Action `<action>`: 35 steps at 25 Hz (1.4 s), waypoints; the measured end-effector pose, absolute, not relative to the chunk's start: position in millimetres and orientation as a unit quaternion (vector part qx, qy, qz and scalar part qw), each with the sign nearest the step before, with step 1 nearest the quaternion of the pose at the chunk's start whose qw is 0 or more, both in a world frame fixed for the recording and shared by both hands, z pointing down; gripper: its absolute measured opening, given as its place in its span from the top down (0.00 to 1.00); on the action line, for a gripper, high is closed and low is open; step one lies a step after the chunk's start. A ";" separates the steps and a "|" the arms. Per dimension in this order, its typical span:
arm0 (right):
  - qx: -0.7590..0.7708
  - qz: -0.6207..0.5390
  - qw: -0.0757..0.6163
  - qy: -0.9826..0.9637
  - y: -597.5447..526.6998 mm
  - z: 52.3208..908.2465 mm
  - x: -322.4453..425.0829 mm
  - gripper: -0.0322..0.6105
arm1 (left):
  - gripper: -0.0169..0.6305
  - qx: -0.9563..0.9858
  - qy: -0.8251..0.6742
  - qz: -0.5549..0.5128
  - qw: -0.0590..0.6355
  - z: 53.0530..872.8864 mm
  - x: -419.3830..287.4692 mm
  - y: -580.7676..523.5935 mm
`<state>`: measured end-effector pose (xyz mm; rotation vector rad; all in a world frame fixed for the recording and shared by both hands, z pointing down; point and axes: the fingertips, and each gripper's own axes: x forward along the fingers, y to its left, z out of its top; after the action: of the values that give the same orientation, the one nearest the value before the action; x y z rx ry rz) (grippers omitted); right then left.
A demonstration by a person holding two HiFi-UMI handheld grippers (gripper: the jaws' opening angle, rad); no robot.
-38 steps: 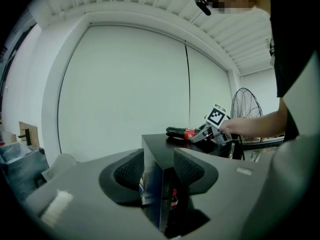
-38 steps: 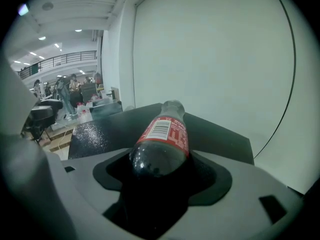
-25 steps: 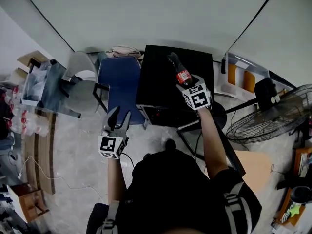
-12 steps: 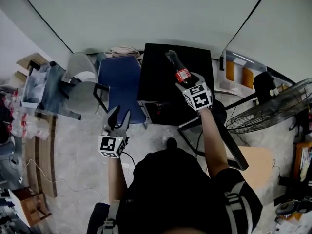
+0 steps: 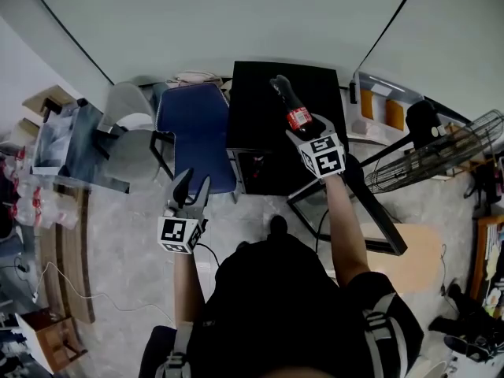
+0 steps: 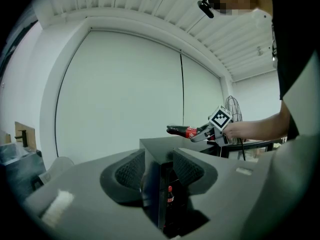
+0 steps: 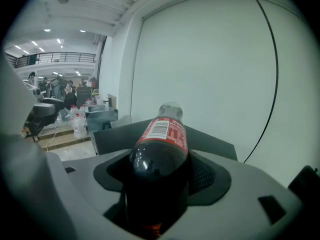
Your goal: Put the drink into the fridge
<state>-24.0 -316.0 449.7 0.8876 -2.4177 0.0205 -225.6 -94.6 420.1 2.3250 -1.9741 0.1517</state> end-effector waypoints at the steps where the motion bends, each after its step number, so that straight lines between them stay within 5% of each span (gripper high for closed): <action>1: 0.334 0.007 0.278 -0.900 -311.4 448.5 -23.6 0.45 | 0.70 0.762 -0.644 0.050 0.044 419.9 -226.9 -90.6; 35: 0.422 0.030 0.239 -0.874 -155.1 474.7 60.7 0.45 | 0.71 0.819 -0.566 0.081 0.040 427.0 -180.2 0.1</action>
<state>60.7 -155.1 474.7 1.1558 -2.3925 0.0816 -180.2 0.1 427.0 2.5096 -1.7356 0.2482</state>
